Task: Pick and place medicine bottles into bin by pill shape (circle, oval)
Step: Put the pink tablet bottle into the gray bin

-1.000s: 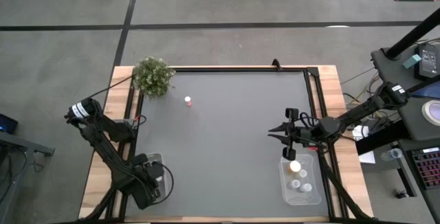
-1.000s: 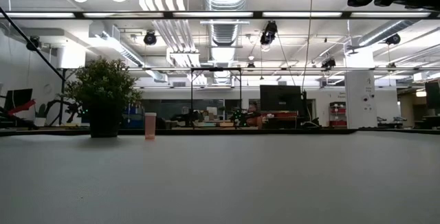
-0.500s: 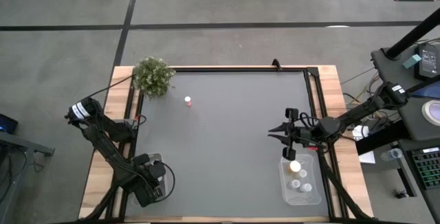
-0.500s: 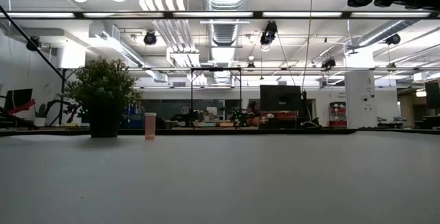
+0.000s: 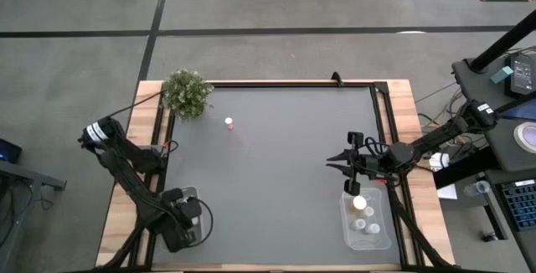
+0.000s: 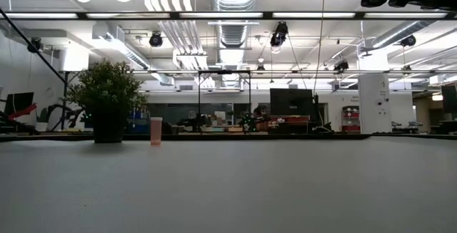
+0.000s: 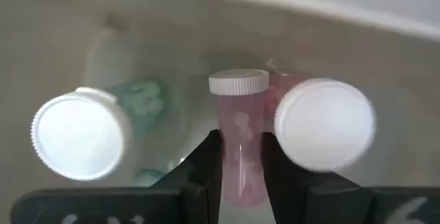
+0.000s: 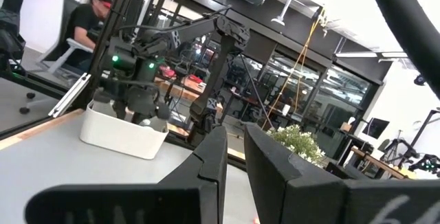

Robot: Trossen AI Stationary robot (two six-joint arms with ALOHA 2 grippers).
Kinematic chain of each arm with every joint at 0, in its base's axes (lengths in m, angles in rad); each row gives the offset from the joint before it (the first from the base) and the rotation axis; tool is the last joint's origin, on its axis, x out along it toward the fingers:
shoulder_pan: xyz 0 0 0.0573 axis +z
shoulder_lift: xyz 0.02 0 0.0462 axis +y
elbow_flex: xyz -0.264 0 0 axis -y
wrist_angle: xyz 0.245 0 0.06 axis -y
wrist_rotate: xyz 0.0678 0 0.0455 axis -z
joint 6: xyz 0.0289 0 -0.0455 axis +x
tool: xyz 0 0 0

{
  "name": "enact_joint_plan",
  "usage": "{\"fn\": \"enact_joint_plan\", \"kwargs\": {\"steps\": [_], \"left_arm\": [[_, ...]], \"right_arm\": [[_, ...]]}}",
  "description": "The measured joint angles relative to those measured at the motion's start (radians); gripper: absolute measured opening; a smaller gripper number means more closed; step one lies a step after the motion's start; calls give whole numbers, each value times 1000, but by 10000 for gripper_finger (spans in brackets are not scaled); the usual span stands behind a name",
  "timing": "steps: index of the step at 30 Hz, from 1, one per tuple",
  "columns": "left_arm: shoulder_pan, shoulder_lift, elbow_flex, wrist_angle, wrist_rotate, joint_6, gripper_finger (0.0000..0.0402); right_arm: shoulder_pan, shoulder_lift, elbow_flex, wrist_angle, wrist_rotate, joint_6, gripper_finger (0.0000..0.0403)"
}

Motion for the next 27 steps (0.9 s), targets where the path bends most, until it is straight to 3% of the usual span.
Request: {"fn": "enact_joint_plan", "kwargs": {"steps": [21,24,27], "left_arm": [[14,-285,34,-133,-19,16,66],[29,-330,49,-130,-94,24,66],[47,-360,78,-117,-265,106,66]], "right_arm": [[0,0,0,-6,0,0,43],[0,0,0,-7,0,4,43],[0,0,0,-6,0,4,43]]}}
